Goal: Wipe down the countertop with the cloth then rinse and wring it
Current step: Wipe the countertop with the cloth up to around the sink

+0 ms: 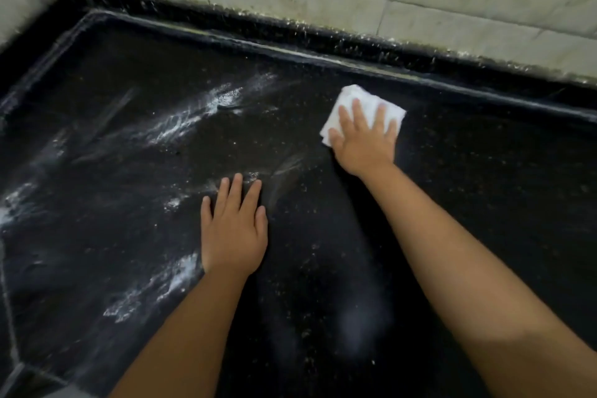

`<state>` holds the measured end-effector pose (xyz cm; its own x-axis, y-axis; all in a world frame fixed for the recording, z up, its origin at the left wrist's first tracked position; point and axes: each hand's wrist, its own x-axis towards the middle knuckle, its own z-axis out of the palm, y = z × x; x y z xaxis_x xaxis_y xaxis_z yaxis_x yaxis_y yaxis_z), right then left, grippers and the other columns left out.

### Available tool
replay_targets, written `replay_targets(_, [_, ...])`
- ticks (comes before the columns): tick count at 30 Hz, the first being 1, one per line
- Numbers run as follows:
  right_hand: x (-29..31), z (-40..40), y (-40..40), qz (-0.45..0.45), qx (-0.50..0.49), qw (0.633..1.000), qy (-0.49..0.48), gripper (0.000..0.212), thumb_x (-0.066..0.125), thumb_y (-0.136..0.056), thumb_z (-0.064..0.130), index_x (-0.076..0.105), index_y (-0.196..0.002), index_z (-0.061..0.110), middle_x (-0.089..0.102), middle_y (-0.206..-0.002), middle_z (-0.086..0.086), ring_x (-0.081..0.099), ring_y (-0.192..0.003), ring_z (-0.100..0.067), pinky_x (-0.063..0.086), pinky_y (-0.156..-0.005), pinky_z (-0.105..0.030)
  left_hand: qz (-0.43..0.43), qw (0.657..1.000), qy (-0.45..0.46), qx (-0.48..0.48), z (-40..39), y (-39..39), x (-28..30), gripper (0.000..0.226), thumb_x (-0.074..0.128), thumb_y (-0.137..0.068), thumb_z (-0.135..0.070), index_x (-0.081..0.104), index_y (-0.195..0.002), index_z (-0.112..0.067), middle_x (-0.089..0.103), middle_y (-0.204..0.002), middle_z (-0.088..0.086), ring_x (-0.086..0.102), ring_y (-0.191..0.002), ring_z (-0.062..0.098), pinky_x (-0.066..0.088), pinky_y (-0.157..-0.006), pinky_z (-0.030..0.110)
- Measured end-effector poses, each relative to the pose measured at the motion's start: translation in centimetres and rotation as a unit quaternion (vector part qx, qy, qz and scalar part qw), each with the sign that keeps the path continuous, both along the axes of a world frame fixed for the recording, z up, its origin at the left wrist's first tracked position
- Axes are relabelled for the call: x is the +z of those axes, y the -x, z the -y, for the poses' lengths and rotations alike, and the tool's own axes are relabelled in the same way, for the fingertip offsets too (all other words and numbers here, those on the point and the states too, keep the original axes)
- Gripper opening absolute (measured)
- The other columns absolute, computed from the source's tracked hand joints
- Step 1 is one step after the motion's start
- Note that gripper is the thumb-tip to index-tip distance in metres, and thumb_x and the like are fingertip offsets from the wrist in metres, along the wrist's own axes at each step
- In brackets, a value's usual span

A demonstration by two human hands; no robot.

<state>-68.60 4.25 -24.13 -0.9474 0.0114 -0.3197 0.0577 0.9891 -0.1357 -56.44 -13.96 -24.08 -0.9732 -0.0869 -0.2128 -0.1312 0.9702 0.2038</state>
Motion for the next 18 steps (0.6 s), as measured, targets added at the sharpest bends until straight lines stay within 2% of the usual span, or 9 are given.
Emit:
replay_targets(3, [-0.5, 4.2, -2.9, -0.013, 0.137, 0.99, 0.02, 0.054, 0.012, -0.096, 0.047, 0.001, -0.147, 0.03, -0.009, -0.156, 0.005, -0.015, -0.141, -0.032, -0.008, -0.113, -0.049, 0.005, 1.0, -0.003, 0.01, 0.0, 0.1, 0.0, 0.048, 0.019, -0.099, -0.033, 0.011, -0.147, -0.027, 0.0, -0.157, -0.003, -0.007, -0.144, 0.012, -0.006, -0.116, 0.036])
replay_targets(4, [-0.8, 4.3, -4.7, -0.03, 0.184, 0.982, 0.025, 0.056, 0.01, -0.094, 0.049, 0.008, -0.147, 0.03, -0.001, -0.157, 0.004, -0.007, -0.143, -0.033, -0.003, -0.114, -0.05, 0.007, 1.0, -0.003, 0.011, 0.0, 0.1, 0.1, 0.048, 0.019, -0.099, -0.033, 0.011, -0.147, -0.028, -0.001, -0.157, -0.004, -0.007, -0.144, 0.012, -0.007, -0.116, 0.035])
replay_targets(6, [-1.1, 2.5, -8.7, -0.066, 0.239, 0.969, 0.006, 0.06, 0.014, -0.089, 0.05, 0.037, -0.139, 0.028, 0.035, -0.149, 0.001, 0.026, -0.137, -0.038, 0.021, -0.11, -0.053, 0.013, 1.0, -0.005, 0.012, 0.1, 0.2, 0.1, 0.049, 0.019, -0.099, -0.033, 0.01, -0.147, -0.028, -0.001, -0.157, -0.005, -0.008, -0.144, 0.011, -0.008, -0.115, 0.035])
replay_targets(7, [-1.6, 0.6, -10.4, -0.084, 0.245, 0.966, 0.005, 0.055, 0.016, -0.091, 0.051, 0.045, -0.133, 0.03, 0.046, -0.141, 0.002, 0.036, -0.131, -0.037, 0.027, -0.108, -0.049, 0.016, 1.0, -0.006, 0.013, 0.1, 0.2, 0.1, 0.049, 0.018, -0.099, -0.034, 0.009, -0.147, -0.028, -0.002, -0.157, -0.005, -0.009, -0.144, 0.011, -0.008, -0.116, 0.035])
replay_targets(9, [-2.0, -4.4, -13.3, -0.071, 0.23, 0.971, 0.001, 0.052, 0.009, -0.095, 0.052, 0.038, -0.133, 0.033, 0.047, -0.139, 0.005, 0.031, -0.129, -0.031, 0.016, -0.108, -0.04, 0.016, 1.0, -0.003, 0.01, 0.1, 0.2, 0.0, 0.049, 0.014, -0.099, -0.036, 0.008, -0.147, -0.028, -0.002, -0.157, -0.004, -0.009, -0.144, 0.012, -0.008, -0.116, 0.035])
replay_targets(11, [-1.4, -9.5, -14.4, -0.065, 0.179, 0.982, -0.017, 0.052, 0.004, -0.094, 0.056, 0.027, -0.135, 0.033, 0.043, -0.14, 0.001, 0.026, -0.128, -0.029, 0.016, -0.105, -0.04, 0.01, 1.0, 0.0, 0.004, 0.1, 0.1, -0.2, 0.057, 0.001, -0.092, -0.043, 0.008, -0.147, -0.028, -0.001, -0.157, -0.004, -0.009, -0.144, 0.012, -0.008, -0.115, 0.035])
replay_targets(13, [-0.4, -12.8, -13.0, -0.05, 0.077, 0.995, -0.034, 0.062, 0.005, -0.09, 0.06, 0.029, -0.14, 0.031, 0.037, -0.146, -0.003, 0.019, -0.133, -0.031, 0.024, -0.106, -0.047, 0.0, 1.0, -0.003, -0.001, 0.1, 0.0, -0.3, 0.075, -0.013, -0.078, -0.047, 0.009, -0.147, -0.027, 0.0, -0.157, -0.003, -0.008, -0.144, 0.012, -0.008, -0.115, 0.036])
replay_targets(16, [0.5, -14.3, -7.8, -0.02, -0.131, 0.991, -0.015, 0.056, 0.019, -0.095, 0.049, 0.016, -0.146, 0.028, 0.006, -0.157, 0.004, -0.002, -0.143, -0.029, 0.005, -0.113, -0.047, -0.027, 0.999, -0.02, 0.002, 0.2, 0.0, -0.7, 0.084, -0.015, -0.071, -0.048, 0.016, -0.146, -0.026, 0.006, -0.157, -0.001, -0.008, -0.14, 0.008, -0.007, -0.114, 0.036])
replay_targets(18, [0.7, -13.2, -4.0, -0.04, -0.224, 0.974, -0.007, 0.053, 0.021, -0.098, 0.04, 0.01, -0.147, 0.025, 0.0, -0.157, 0.004, -0.006, -0.142, -0.031, 0.0, -0.114, -0.049, -0.043, 0.999, -0.032, 0.007, 0.2, 0.0, -0.8, 0.083, -0.011, -0.073, -0.049, 0.021, -0.145, -0.025, 0.011, -0.156, 0.0, -0.006, -0.137, 0.006, -0.006, -0.114, 0.036])
